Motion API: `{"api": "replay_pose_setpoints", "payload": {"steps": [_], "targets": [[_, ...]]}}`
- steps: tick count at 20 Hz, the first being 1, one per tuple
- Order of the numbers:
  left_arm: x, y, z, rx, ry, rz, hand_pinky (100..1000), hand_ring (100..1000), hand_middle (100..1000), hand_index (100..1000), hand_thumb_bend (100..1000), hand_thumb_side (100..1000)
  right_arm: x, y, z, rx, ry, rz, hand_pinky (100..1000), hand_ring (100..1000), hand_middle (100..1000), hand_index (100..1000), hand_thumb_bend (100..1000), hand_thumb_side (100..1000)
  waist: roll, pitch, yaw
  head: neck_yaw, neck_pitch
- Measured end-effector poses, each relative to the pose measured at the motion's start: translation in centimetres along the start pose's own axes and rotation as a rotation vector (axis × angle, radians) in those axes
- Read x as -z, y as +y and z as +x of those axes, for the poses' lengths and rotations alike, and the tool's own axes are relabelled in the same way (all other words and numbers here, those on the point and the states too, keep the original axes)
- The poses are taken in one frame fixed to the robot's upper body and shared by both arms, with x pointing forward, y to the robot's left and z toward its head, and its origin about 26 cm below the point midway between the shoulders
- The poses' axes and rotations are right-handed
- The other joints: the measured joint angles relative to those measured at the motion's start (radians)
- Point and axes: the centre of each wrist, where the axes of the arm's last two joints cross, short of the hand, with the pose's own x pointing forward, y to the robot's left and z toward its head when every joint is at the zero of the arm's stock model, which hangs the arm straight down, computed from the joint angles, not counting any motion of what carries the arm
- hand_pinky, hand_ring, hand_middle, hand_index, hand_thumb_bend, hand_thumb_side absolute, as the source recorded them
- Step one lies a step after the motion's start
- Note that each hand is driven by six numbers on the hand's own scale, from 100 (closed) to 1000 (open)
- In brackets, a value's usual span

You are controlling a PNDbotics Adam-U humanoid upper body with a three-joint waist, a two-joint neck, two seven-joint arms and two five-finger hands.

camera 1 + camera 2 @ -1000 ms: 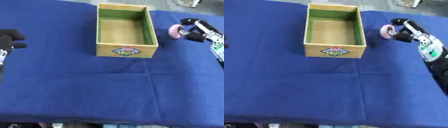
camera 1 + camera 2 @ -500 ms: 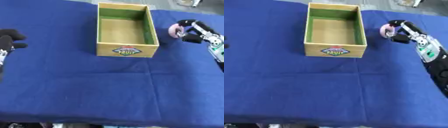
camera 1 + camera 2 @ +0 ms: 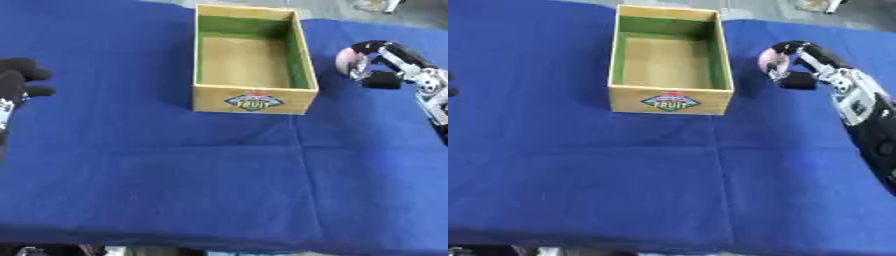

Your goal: Pick up objects on the table and place them in the box.

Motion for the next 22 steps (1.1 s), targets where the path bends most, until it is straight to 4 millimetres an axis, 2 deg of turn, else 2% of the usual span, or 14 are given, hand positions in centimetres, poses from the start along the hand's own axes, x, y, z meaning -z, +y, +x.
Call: {"api": "replay_pose_setpoints", "payload": {"steps": [4,8,14,22], "targets": [[0.00,-0.01,0.00,0.000,0.000,0.000,719,760,619,736,310,576,0.09,0.06,0.12,-0.052,0.028,-0.032,763,881,844,931,108,430,0.000,0.003,0.001,0.000,0.000],[0.02,-0.01,0.01,0.002,0.000,0.000,718,760,618,736,308,576,0.11,0.05,0.16,-0.115,0.073,-0.075,759,868,836,921,154,488,0.000,0.006,0.003,-0.001,0.000],[0.04,-0.01,0.02,0.004,-0.001,-0.001,719,760,618,736,308,577,0.15,0.01,0.22,-0.206,0.141,-0.123,737,829,786,885,342,541,0.001,0.011,0.012,-0.004,-0.001],[0.14,-0.02,0.09,0.008,-0.004,-0.003,719,758,617,737,307,578,0.15,0.00,0.28,-0.261,0.172,-0.124,726,811,726,841,431,563,0.003,0.015,0.014,-0.004,-0.001]]}}
